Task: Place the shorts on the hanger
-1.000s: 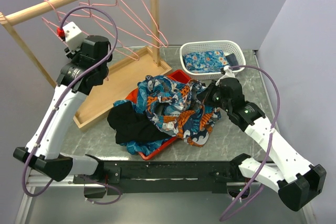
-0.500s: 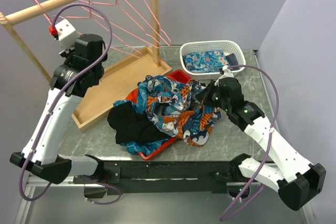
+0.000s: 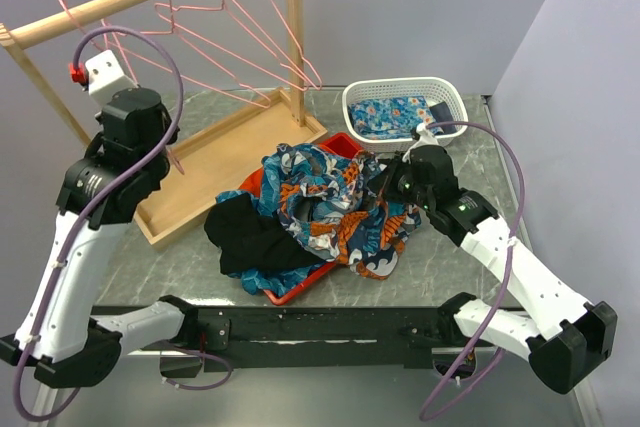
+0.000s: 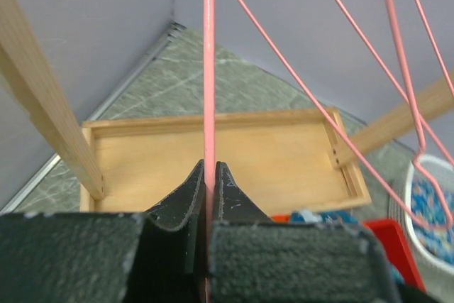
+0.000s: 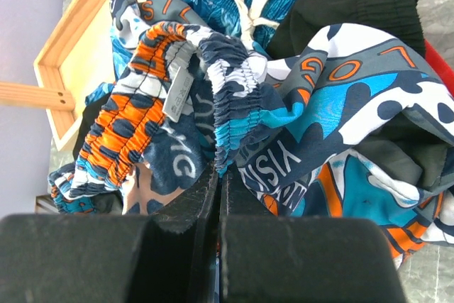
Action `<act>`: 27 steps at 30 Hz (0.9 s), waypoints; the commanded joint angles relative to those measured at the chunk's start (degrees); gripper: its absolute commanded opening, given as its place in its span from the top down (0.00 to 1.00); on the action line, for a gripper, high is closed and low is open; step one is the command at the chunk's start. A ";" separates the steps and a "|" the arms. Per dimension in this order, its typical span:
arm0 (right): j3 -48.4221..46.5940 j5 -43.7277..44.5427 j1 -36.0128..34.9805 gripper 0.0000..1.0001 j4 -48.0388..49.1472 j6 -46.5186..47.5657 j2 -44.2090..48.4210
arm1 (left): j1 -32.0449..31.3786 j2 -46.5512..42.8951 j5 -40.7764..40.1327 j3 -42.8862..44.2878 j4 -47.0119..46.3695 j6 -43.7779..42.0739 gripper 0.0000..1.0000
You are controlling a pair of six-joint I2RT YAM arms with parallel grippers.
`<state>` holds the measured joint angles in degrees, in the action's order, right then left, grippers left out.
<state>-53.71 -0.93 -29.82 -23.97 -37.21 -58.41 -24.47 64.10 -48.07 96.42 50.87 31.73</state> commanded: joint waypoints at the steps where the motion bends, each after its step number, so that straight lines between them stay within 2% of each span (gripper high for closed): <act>1: -3.33 0.84 -0.94 1.00 1.73 0.12 -0.12 | -0.32 -2.66 8.87 -0.53 -0.08 -3.77 0.99; 8: -3.15 0.84 -1.64 1.00 1.82 -0.05 -0.56 | -0.32 -7.40 13.88 0.08 5.64 -3.08 0.99; 16: -3.06 2.42 -2.43 1.00 2.17 -0.23 -1.09 | -0.32 -12.85 13.44 2.28 11.88 -2.28 0.99; 24: -3.15 2.51 -3.13 1.00 2.61 -0.14 -2.32 | -0.32 -19.69 21.87 1.49 12.50 -4.74 0.99; 27: -3.15 2.60 -3.05 1.00 2.61 0.03 -2.67 | -0.32 -22.25 22.58 0.08 12.23 -5.27 0.99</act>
<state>-53.76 0.86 -32.40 -23.53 -37.60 -60.73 -24.64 44.93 -29.12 96.99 63.99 28.47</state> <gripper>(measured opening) 0.017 0.044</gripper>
